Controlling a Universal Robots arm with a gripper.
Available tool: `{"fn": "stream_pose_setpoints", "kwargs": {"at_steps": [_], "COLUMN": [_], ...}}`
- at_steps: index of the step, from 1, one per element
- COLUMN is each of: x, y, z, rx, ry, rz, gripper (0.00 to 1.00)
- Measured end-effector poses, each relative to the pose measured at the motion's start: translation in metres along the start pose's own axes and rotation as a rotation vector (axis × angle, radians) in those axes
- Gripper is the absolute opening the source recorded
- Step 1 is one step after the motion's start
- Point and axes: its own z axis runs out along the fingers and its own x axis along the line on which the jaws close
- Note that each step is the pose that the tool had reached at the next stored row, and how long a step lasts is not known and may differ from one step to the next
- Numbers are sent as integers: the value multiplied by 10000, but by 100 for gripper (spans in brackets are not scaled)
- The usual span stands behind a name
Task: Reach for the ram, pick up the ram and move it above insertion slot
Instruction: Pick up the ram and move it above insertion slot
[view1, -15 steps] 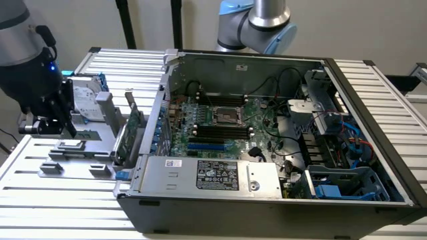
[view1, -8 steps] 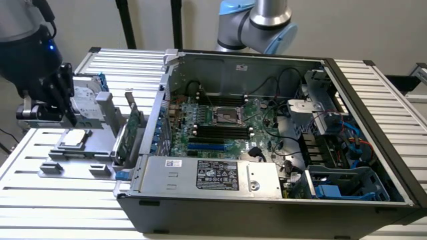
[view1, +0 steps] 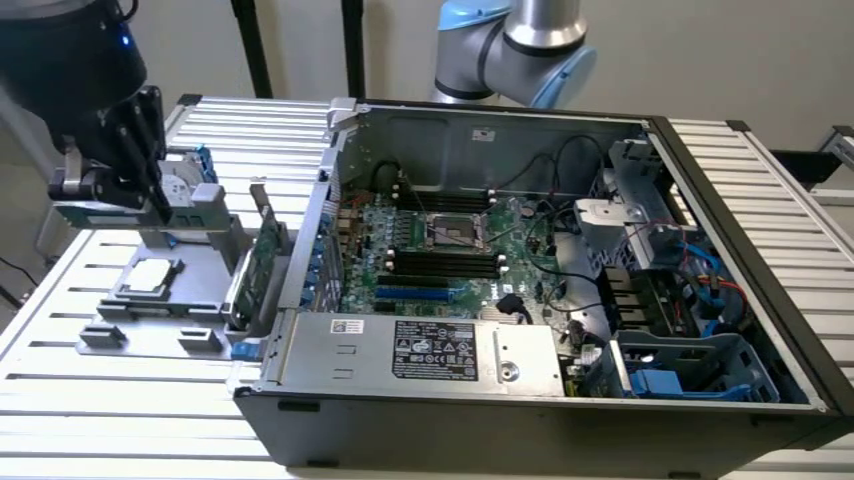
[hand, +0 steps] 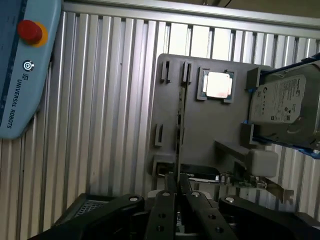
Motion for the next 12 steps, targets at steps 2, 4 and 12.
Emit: {"fn": "stream_pose_setpoints", "kwargs": {"at_steps": [2,4,12], "x": [4,7,26], "y": [-91,-177,-532], "z": [-95,-187,-459], "rx": [-20,-38,-102], "ry": [-22,-43,-101], "rz": [-4,-6,-7], "gripper": [14,14,14]}}
